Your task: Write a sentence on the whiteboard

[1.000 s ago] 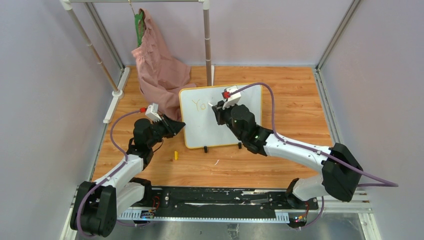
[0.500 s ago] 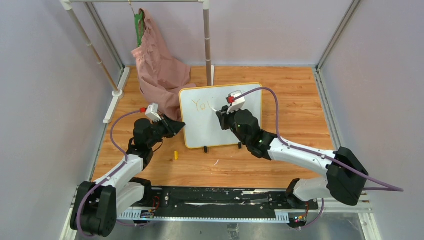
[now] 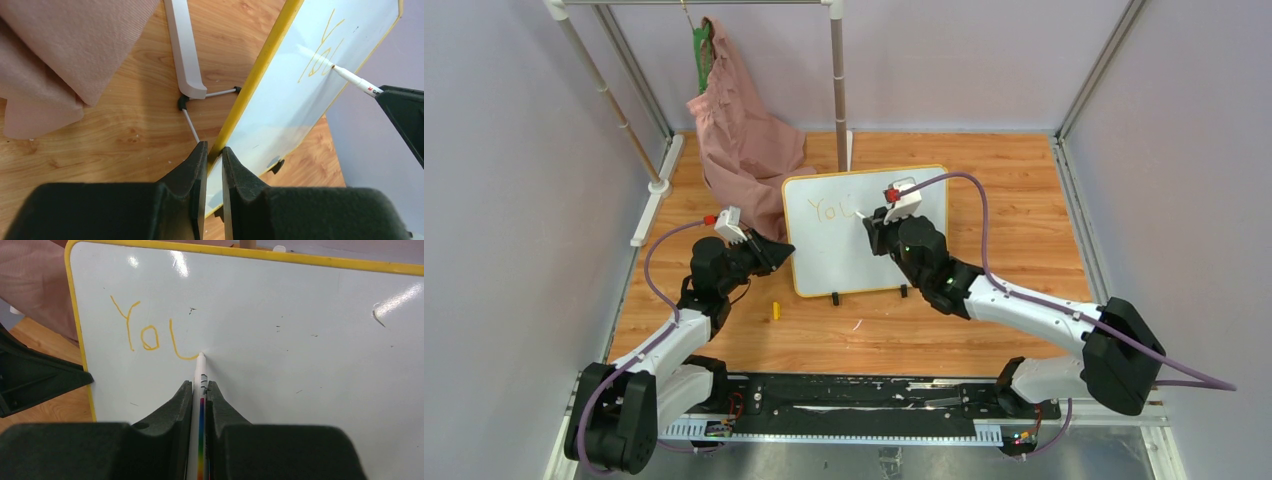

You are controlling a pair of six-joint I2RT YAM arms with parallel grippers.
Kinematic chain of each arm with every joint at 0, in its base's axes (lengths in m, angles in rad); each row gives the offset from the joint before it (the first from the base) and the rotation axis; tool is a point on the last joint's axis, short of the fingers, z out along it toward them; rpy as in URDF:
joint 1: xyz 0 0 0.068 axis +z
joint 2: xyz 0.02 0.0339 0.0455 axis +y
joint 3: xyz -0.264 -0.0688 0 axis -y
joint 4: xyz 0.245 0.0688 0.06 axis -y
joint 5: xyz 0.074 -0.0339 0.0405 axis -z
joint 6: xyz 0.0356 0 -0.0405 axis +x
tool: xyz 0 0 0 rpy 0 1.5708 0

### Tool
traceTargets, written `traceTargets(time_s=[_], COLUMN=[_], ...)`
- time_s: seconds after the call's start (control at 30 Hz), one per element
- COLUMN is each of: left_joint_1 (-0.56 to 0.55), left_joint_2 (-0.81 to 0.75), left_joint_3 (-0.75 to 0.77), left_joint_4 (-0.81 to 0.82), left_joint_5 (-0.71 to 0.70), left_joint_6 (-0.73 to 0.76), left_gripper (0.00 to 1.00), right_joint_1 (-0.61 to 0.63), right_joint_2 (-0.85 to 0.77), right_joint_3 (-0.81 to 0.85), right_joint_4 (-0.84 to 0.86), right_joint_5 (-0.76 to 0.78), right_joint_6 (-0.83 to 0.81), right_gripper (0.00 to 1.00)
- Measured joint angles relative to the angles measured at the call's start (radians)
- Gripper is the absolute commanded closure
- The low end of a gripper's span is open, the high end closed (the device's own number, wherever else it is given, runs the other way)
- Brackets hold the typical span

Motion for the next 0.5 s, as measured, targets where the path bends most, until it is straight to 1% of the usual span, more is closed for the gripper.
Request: traceTargets(time_s=[0.5], left_joint_1=[-0.002], left_joint_2=[0.000], left_joint_3=[0.000], left_joint_4=[0.000], left_joint_5=[0.004], left_joint_6=[0.000], left_gripper=[1.00], right_joint_1=[-0.019], right_joint_2=[0.034], right_joint_3=[0.063], right_joint_4=[-0.006], right_joint_5=[-0.002], right_joint_6=[-0.013], right_gripper=[1.00])
